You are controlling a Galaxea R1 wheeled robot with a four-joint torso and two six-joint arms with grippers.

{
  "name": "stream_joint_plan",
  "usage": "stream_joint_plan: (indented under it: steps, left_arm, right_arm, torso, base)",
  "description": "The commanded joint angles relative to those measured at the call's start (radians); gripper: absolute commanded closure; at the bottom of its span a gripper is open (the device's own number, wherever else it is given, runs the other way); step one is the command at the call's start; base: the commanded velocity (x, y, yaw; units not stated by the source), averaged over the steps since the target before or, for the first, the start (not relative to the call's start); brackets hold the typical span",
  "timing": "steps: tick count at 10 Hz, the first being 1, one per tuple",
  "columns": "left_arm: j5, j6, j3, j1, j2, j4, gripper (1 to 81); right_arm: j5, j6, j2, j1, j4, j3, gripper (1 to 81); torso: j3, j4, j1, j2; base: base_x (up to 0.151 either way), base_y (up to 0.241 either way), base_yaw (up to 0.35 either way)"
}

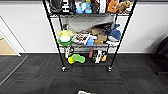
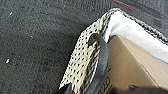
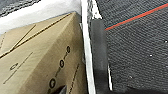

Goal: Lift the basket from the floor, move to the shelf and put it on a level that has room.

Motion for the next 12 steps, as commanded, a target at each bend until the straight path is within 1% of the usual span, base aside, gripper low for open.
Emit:
stream_joint_plan:
  steps: [1, 5, 6, 12]
  left_arm:
    - [0.04, 0.008, -0.002, -0.103, 0.007, 0.047, 1.0]
    - [0.044, 0.01, -0.001, -0.099, -0.005, 0.071, 1.0]
    - [0.043, 0.008, -0.001, -0.094, -0.004, 0.098, 81.1]
    - [0.047, 0.007, -0.001, -0.085, -0.002, 0.096, 81.1]
  right_arm:
    - [-0.04, 0.028, 0.007, 0.081, 0.011, 0.004, 1.0]
    - [-0.034, 0.029, 0.012, 0.075, 0.011, 0.004, 1.0]
    - [-0.034, 0.029, 0.012, 0.075, 0.011, 0.004, 1.0]
    - [-0.033, 0.029, 0.013, 0.072, 0.011, -0.004, 1.0]
  torso:
    - [0.0, 0.0, 0.0, 0.0]
    - [0.0, 0.0, 0.0, 0.0]
    - [0.0, 0.0, 0.0, 0.0]
    - [0.0, 0.0, 0.0, 0.0]
  base:
    - [0.0, 0.0, 0.0]
    - [0.0, 0.0, 0.0]
    - [0.0, 0.0, 0.0]
    - [0.0, 0.0, 0.0]
